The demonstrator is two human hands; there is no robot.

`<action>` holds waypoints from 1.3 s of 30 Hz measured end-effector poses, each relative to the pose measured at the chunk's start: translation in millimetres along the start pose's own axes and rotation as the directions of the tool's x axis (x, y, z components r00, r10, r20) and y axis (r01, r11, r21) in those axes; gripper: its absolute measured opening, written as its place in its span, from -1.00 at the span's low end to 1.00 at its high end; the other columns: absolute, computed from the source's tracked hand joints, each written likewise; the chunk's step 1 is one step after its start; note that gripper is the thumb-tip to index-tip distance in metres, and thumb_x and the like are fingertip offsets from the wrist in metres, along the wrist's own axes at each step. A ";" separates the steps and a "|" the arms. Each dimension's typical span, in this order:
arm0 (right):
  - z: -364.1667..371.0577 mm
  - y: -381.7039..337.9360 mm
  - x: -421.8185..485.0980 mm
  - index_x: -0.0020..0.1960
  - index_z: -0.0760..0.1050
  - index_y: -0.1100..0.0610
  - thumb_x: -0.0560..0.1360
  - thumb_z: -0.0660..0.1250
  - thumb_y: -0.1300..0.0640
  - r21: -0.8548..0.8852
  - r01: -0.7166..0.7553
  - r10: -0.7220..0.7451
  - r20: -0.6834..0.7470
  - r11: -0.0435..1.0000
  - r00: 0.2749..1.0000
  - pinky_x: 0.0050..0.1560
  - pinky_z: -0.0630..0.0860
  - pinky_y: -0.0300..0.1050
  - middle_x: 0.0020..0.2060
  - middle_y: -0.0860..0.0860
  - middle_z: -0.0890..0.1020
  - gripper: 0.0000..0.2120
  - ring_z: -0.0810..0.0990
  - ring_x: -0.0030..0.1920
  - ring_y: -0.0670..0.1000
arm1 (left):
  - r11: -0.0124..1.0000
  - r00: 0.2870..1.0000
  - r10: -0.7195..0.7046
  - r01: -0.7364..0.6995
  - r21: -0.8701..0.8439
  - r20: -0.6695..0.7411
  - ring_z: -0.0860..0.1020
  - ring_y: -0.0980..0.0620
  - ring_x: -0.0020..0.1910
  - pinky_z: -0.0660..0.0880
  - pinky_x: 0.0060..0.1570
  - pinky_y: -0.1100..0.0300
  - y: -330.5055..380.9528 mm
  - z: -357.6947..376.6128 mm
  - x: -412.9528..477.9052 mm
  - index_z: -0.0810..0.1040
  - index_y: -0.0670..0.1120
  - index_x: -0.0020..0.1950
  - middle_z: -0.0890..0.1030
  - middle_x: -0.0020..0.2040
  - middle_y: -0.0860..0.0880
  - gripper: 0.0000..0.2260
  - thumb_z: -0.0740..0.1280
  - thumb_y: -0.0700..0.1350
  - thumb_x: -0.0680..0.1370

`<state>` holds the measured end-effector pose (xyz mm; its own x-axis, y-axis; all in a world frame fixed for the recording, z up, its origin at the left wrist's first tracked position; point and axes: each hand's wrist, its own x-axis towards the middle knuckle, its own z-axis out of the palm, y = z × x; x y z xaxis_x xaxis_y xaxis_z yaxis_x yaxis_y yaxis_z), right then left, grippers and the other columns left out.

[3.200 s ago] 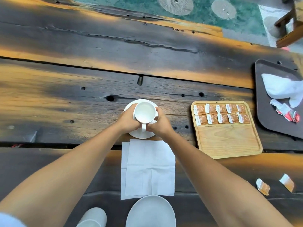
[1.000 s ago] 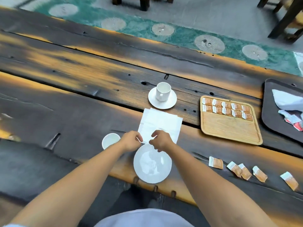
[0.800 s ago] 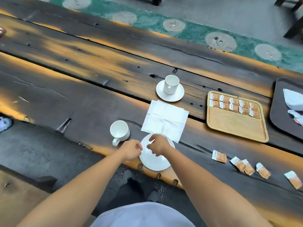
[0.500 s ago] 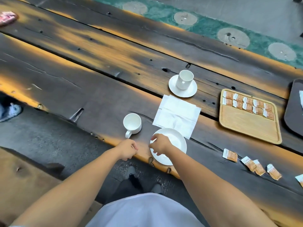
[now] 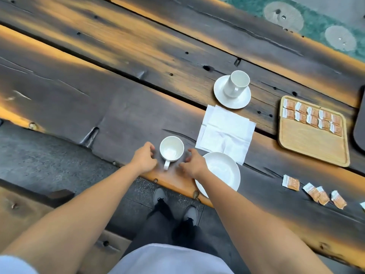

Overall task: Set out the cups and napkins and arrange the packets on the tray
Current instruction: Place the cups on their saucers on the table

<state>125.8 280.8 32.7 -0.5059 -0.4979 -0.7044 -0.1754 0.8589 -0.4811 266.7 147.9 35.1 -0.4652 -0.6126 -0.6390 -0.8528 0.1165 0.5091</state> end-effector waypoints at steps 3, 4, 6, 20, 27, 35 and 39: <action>1.4 -7.4 3.5 0.52 0.21 0.07 0.42 0.44 0.15 0.025 0.003 -0.003 -0.030 1.000 1.000 0.27 0.48 0.00 0.30 0.14 0.55 -0.26 0.53 0.28 0.18 | 0.998 0.998 0.054 -0.054 -0.034 0.014 0.51 -0.14 0.23 0.35 0.11 0.21 4.8 -0.7 11.7 0.36 -0.09 0.39 0.54 0.27 -0.15 -0.45 0.43 -0.25 0.43; 1.8 -9.8 3.9 0.53 0.19 0.06 0.40 0.45 0.16 0.043 0.008 -0.007 -0.029 0.999 1.000 0.27 0.50 0.04 0.31 0.13 0.55 -0.23 0.54 0.28 0.18 | 0.997 0.997 0.070 -0.068 -0.045 0.034 0.51 -0.15 0.26 0.37 0.19 0.17 7.2 -0.9 13.9 0.33 -0.05 0.44 0.51 0.32 -0.15 -0.37 0.44 -0.25 0.41; 2.7 -13.5 3.9 0.55 0.18 0.02 0.37 0.47 0.20 0.101 0.024 -0.022 -0.021 0.995 1.000 0.25 0.53 0.13 0.33 0.11 0.54 -0.17 0.54 0.29 0.17 | 0.993 0.993 0.103 -0.099 -0.060 0.058 0.46 -0.18 0.34 0.36 0.31 0.10 11.1 -0.7 15.2 0.23 0.02 0.53 0.46 0.41 -0.12 -0.26 0.43 -0.24 0.40; -1.1 -10.7 -16.0 0.16 0.43 -0.27 0.19 0.44 0.28 0.401 0.153 -0.162 -0.011 0.903 0.987 0.20 0.56 0.19 0.12 -0.10 0.63 -0.33 0.58 0.21 0.05 | 0.971 0.979 0.200 -0.202 -0.126 -0.030 0.48 -0.08 0.31 0.41 0.29 0.04 29.7 13.7 -10.9 0.43 0.11 0.39 0.57 0.32 0.05 -0.38 0.46 -0.25 0.38; -45.5 19.2 -43.0 0.16 0.44 -0.19 0.24 0.44 0.41 0.394 0.243 -0.259 -0.015 0.886 0.966 0.17 0.57 0.20 -0.04 -0.25 0.55 -0.33 0.55 0.16 0.04 | 0.961 0.965 0.239 -0.252 -0.118 -0.108 0.49 -0.07 0.30 0.42 0.23 0.12 65.8 39.2 -47.4 0.44 0.10 0.38 0.57 0.31 0.05 -0.39 0.47 -0.24 0.38; -94.2 81.5 -72.3 0.44 0.34 -0.09 0.34 0.43 0.41 0.380 0.198 -0.212 -0.004 0.904 0.977 -0.03 0.67 0.12 0.16 -0.01 0.48 -0.22 0.55 0.13 0.15 | 0.950 0.952 0.291 -0.299 -0.092 -0.096 0.48 -0.12 0.28 0.44 0.21 0.07 112.6 97.4 -83.0 0.40 0.09 0.40 0.55 0.32 0.00 -0.38 0.47 -0.22 0.39; -99.7 115.0 -80.8 0.45 0.35 -0.04 0.33 0.40 0.44 0.392 0.167 -0.185 0.008 0.905 0.983 0.00 0.66 0.16 0.20 0.04 0.50 -0.22 0.56 0.12 0.16 | 0.957 0.962 0.268 -0.272 -0.097 -0.057 0.50 -0.10 0.23 0.45 0.08 0.12 117.1 131.5 -94.2 0.39 0.12 0.39 0.57 0.28 0.03 -0.34 0.43 -0.28 0.34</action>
<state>62.3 431.7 86.3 -0.4575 -0.6493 -0.6076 0.0877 0.6470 -0.7574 179.4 322.1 79.1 -0.6622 -0.6025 -0.4454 -0.6668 0.2028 0.7171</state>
